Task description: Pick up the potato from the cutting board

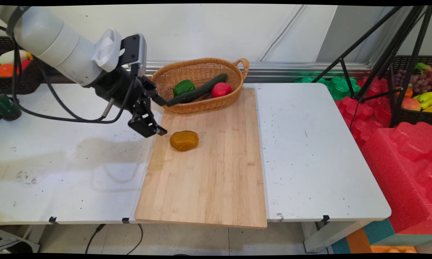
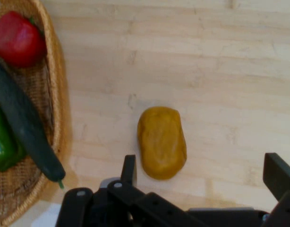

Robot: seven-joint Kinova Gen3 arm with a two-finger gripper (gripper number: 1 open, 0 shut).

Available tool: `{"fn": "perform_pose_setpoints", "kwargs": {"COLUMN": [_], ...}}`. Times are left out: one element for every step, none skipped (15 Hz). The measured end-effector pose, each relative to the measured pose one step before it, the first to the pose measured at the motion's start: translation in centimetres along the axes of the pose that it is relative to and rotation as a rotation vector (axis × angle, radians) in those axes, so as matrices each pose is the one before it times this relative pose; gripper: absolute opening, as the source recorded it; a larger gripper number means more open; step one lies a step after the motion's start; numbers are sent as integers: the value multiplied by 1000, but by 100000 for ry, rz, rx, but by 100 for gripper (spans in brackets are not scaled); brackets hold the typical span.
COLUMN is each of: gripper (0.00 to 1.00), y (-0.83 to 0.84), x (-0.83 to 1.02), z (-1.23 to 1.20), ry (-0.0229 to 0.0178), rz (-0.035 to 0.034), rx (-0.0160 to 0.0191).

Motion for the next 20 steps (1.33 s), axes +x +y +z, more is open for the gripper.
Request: {"fn": "perform_pose_setpoints", "kwargs": {"gripper": [100, 100, 100, 100, 100, 100, 100, 100, 100, 100, 100, 100, 100, 100, 100, 100, 100, 100, 100, 100], "y": [118, 119, 48, 49, 13, 7, -32, -43, -73, -113, -111, -181, -164, -231, -150, -193, -159, -141, -118, -182], "x": [-211, -226, -136, -180, -121, -102, -53, -61, 15, 44, 66, 93, 100, 165, 131, 175, 172, 152, 146, 223], "z": [-118, -137, -73, -91, -37, -32, 7, 37, 68, 130, 144, 261, 237, 400, 309, 543, 559, 572, 518, 832], "ry": [-165, -202, -171, -212, -251, -163, -75, -170, -81, -30, 1, -17, -37, -209, -252, -551, -577, -567, -492, -793], "rz": [-541, -629, -429, -751, -808, -721, -421, -515, -202, -118, -64, -181, -76, 11, 68, 149, 318, 298, 279, 389], "rx": [7, 64, 56, 74, 23, 23, 52, 77, 96, 87, 150, 207, 203, 195, 91, -67, -235, -326, -302, -552]}}
